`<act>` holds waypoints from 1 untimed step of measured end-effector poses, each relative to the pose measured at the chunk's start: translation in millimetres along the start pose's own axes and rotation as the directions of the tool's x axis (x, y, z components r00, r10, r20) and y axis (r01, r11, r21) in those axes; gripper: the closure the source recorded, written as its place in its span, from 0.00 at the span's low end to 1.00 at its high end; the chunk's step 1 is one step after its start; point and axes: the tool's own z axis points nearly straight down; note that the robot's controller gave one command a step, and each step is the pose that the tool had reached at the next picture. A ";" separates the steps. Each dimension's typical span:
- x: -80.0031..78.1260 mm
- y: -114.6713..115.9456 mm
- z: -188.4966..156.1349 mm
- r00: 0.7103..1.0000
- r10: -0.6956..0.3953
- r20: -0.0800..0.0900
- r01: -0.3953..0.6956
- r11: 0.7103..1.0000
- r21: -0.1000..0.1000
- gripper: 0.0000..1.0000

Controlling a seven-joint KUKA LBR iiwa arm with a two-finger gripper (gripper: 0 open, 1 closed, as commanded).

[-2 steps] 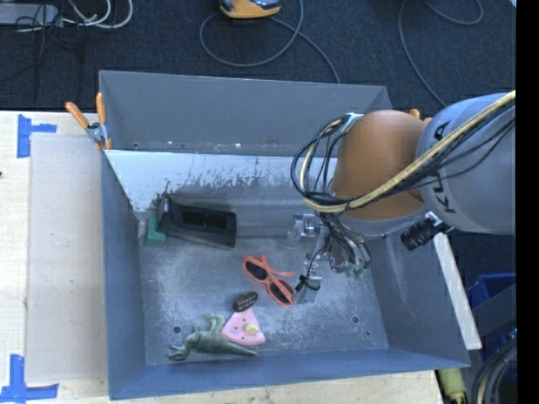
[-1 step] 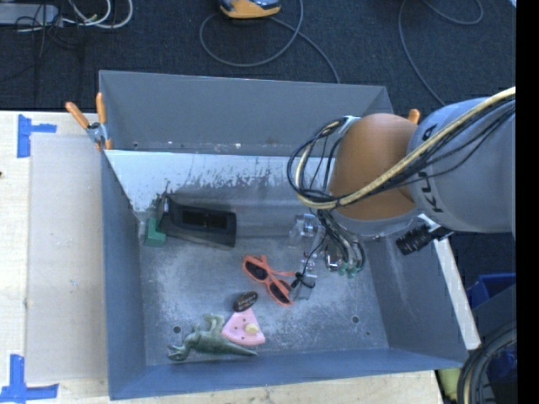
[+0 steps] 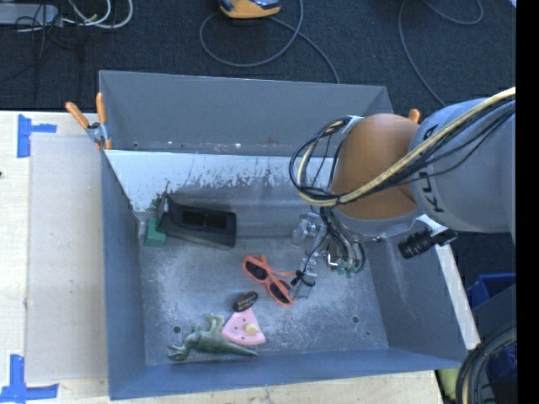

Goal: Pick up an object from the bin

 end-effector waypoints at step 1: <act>-7.8 11.3 73.1 0.999 0.039 -0.001 -0.039 0.999 0.002 0.00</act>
Offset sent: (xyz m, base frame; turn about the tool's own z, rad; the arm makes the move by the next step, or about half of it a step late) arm 0.0058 0.0057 -0.0743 0.3086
